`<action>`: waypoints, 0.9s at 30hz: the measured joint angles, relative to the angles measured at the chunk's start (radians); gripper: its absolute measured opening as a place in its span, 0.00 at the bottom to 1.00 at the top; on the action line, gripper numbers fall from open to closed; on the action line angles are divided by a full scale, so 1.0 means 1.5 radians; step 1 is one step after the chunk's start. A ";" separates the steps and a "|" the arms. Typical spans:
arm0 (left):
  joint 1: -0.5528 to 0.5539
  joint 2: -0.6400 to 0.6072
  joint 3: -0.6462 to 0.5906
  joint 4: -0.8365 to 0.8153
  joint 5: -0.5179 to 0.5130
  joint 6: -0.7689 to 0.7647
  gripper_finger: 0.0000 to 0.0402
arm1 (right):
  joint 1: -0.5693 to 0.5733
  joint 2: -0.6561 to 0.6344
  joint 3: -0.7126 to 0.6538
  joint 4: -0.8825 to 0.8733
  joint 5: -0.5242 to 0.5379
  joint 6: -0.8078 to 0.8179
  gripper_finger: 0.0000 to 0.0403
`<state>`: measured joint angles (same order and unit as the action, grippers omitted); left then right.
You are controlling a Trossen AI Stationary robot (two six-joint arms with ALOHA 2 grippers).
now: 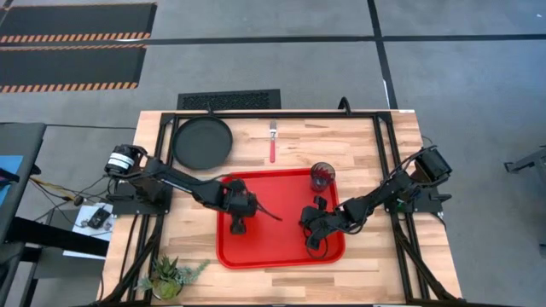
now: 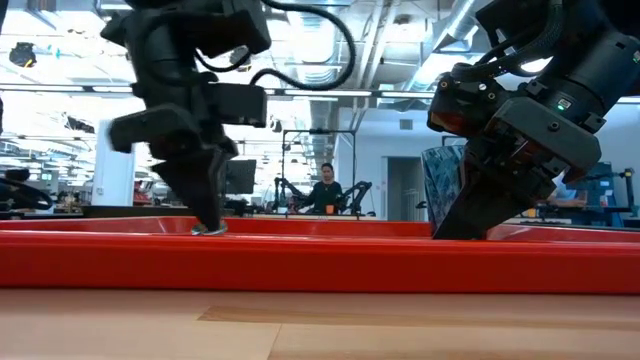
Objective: Pick and place plate/cup/fork/spoon on tray
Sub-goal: Put the black spoon to the left of the red serving tray
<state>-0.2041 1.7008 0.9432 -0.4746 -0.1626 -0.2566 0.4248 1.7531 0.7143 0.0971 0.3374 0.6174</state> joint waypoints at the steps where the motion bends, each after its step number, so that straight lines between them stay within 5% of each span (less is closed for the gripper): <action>1: -0.004 0.000 0.000 -0.011 0.000 -0.008 0.00 | 0.000 0.000 0.000 0.000 0.000 0.000 0.01; 27: -0.021 0.000 -0.023 -0.053 -0.023 -0.081 0.00 | 0.000 0.000 0.000 0.000 0.000 0.000 0.01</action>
<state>-0.2350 1.7012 0.9089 -0.5542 -0.1978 -0.3774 0.4248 1.7531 0.7143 0.0975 0.3374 0.6170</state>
